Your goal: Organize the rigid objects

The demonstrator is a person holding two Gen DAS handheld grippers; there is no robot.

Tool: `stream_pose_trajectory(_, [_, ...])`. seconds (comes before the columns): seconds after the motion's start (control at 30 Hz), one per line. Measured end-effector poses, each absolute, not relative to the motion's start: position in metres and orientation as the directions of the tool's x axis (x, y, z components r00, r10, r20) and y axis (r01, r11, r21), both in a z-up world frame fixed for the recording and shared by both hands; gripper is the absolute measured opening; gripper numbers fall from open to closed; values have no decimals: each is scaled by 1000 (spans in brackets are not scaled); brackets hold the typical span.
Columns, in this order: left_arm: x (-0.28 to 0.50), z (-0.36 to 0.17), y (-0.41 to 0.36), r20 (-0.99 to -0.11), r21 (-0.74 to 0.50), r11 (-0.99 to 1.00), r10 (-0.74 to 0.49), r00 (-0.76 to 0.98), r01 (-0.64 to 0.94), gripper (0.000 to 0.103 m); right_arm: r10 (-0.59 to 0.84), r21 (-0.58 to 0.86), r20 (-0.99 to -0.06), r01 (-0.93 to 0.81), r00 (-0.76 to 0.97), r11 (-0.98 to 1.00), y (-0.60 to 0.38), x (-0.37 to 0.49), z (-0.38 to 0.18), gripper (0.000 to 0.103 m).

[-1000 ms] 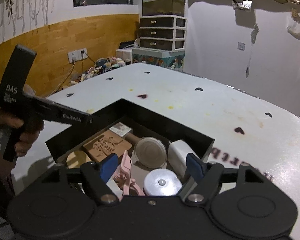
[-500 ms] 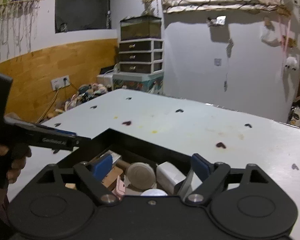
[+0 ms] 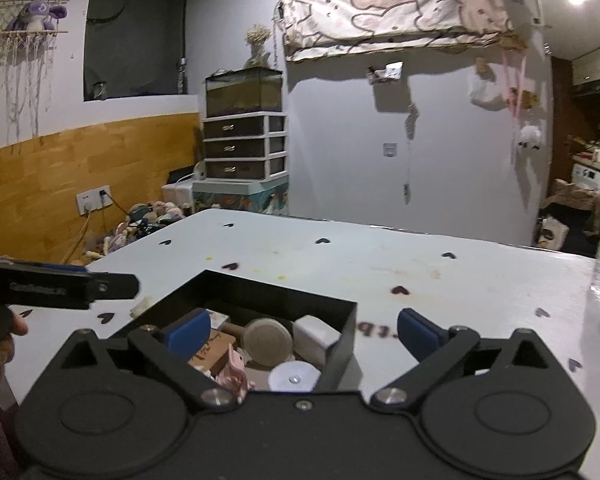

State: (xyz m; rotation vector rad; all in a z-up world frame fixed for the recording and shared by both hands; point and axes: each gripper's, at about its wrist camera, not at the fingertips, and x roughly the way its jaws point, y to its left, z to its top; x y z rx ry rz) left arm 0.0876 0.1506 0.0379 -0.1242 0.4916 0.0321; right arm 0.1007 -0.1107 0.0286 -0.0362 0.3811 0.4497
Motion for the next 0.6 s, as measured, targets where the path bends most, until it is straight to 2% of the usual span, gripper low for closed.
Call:
stream_pose_trajectory(0.2, [49,37,141,-409,-85,992,52,911,-95,101,377,45,-324,-384,868,922,-122,68,21,102])
stream_pose_trajectory(0.6, [-15,30,120,-337,-45,994,78,938,-99,103,324,30,-271,-328,906,944,-145,14,12,102])
